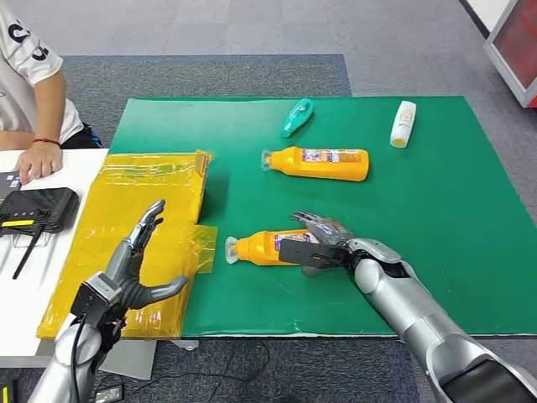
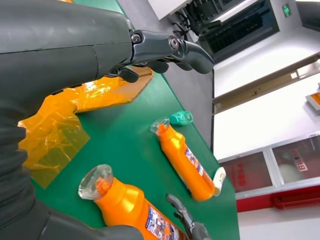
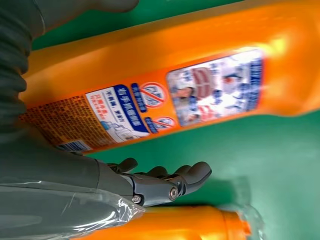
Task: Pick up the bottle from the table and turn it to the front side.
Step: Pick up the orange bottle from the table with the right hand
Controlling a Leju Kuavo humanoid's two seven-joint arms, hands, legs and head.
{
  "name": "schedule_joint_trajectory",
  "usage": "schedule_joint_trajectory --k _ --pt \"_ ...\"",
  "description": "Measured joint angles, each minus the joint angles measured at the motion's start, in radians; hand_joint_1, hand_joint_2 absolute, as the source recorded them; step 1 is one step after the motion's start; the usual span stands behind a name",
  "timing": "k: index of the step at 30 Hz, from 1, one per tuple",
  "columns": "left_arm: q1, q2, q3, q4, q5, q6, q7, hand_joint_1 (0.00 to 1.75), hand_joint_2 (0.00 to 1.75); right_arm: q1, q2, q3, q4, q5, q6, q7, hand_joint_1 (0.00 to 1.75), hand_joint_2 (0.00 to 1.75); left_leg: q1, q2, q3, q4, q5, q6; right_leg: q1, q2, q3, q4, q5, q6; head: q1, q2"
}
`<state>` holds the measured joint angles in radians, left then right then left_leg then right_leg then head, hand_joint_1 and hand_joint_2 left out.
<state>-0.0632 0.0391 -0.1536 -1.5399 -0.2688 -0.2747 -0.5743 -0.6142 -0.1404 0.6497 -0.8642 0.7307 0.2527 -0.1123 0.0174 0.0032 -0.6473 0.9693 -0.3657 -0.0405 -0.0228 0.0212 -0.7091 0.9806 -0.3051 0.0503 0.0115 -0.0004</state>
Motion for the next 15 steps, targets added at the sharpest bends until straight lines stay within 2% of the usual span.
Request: schedule_joint_trajectory --k 15 --pt "0.007 0.004 0.015 0.0 -0.002 -0.012 0.002 0.0 1.75 -0.047 -0.043 0.05 0.039 -0.01 0.02 0.063 0.0 1.75 0.0 0.0 0.0 0.0 0.0 0.0 0.0 0.0 0.0 0.0 0.0 0.0 0.0 0.0"
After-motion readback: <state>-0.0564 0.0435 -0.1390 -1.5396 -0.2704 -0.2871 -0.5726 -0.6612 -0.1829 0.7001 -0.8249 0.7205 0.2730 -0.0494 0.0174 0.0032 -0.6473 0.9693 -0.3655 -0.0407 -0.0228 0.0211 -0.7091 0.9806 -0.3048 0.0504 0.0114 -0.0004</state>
